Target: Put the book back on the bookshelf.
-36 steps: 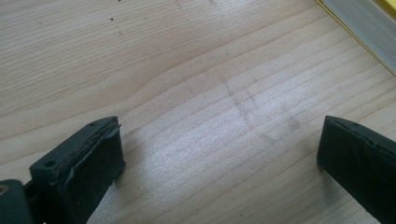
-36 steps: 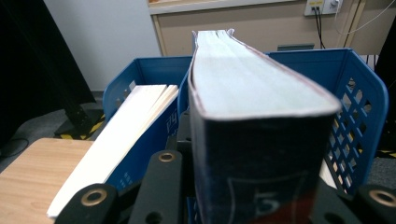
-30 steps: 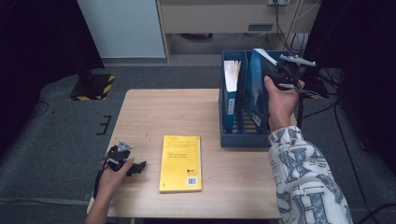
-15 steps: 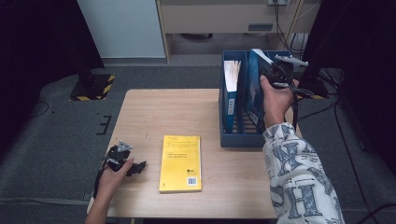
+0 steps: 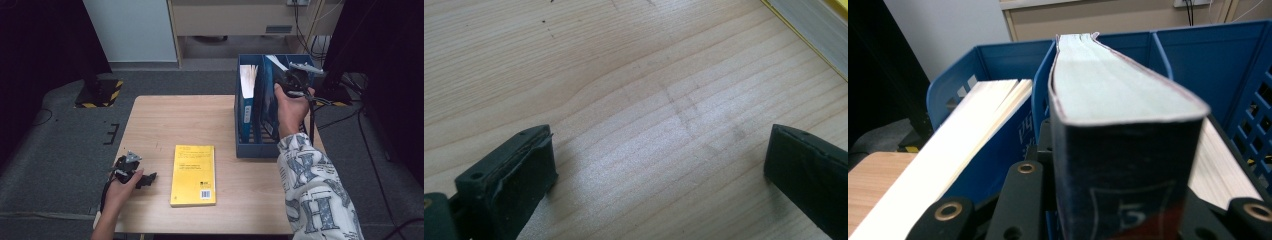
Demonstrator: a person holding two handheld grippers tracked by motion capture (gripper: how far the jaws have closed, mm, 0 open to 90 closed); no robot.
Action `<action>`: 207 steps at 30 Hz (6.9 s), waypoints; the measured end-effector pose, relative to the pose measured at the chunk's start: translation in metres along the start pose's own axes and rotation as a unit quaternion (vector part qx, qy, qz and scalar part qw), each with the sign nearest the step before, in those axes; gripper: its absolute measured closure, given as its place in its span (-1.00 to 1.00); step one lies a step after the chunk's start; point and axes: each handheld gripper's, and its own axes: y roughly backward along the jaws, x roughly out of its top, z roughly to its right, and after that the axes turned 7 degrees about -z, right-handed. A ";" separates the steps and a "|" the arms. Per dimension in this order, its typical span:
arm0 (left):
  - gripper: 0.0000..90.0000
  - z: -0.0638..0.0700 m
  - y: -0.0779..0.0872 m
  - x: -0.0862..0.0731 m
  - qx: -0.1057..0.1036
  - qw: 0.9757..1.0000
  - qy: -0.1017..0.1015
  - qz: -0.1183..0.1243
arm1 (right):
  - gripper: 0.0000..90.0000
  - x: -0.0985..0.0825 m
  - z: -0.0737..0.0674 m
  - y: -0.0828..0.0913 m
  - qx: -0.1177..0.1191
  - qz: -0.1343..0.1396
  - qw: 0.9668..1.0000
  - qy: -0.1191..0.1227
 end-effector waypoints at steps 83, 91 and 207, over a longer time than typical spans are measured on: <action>-1.00 0.000 0.000 0.000 0.001 1.000 0.001 0.002 | 0.40 -0.040 -0.008 0.017 0.048 -0.094 0.994 0.016; -1.00 0.000 0.000 0.000 0.001 1.000 0.001 0.002 | 0.35 -0.034 -0.008 0.012 0.059 -0.102 0.993 0.009; -1.00 0.000 -0.001 0.001 -0.001 1.000 0.000 0.004 | 0.56 -0.009 -0.010 -0.036 0.004 -0.060 0.998 0.009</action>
